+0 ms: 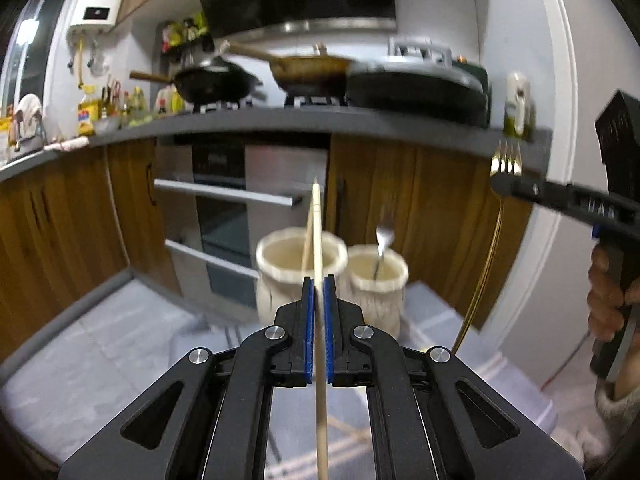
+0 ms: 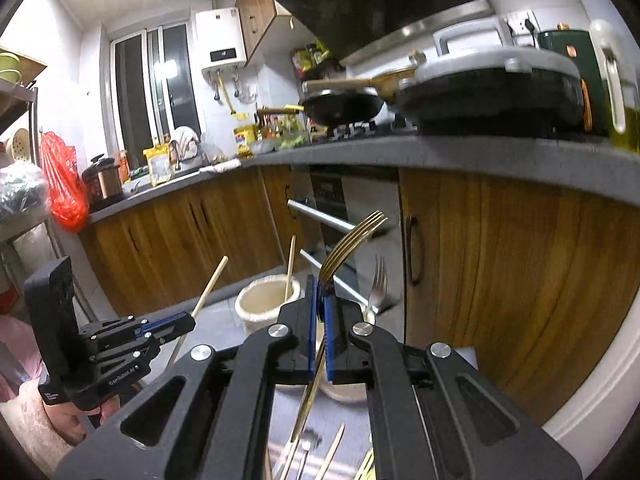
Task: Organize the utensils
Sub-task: 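Insert the chopstick into the tall cup while the right gripper lowers the fork into the short cup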
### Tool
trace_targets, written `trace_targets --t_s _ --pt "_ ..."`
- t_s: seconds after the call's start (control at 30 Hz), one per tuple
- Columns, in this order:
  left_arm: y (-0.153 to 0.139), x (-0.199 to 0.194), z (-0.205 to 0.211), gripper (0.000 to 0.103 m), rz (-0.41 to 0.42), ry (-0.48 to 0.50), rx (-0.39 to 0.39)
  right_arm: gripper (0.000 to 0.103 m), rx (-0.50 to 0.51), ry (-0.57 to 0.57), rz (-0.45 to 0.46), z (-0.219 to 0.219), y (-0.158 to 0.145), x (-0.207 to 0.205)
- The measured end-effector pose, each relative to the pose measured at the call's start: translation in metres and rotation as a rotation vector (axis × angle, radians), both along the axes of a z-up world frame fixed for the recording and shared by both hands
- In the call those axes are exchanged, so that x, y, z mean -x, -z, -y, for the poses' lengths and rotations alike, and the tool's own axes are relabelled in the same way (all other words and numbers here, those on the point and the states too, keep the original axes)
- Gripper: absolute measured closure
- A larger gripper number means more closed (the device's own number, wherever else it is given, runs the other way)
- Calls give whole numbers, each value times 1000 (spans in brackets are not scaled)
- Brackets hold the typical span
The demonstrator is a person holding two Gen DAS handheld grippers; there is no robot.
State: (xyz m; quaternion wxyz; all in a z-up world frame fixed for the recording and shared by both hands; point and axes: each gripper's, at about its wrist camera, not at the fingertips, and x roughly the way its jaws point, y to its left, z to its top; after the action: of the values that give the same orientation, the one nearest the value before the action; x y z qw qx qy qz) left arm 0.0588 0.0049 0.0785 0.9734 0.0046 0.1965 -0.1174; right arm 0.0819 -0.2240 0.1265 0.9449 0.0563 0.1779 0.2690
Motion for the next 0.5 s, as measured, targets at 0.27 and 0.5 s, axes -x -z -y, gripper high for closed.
trace_targets --t_s 0.27,0.5 --pt "-40 -45 -6 98 172 10 134 100 -16 94 89 -6 -22 -33" --pt "-48 -85 -9 98 262 -30 182 100 -28 150 116 -11 -25 -59"
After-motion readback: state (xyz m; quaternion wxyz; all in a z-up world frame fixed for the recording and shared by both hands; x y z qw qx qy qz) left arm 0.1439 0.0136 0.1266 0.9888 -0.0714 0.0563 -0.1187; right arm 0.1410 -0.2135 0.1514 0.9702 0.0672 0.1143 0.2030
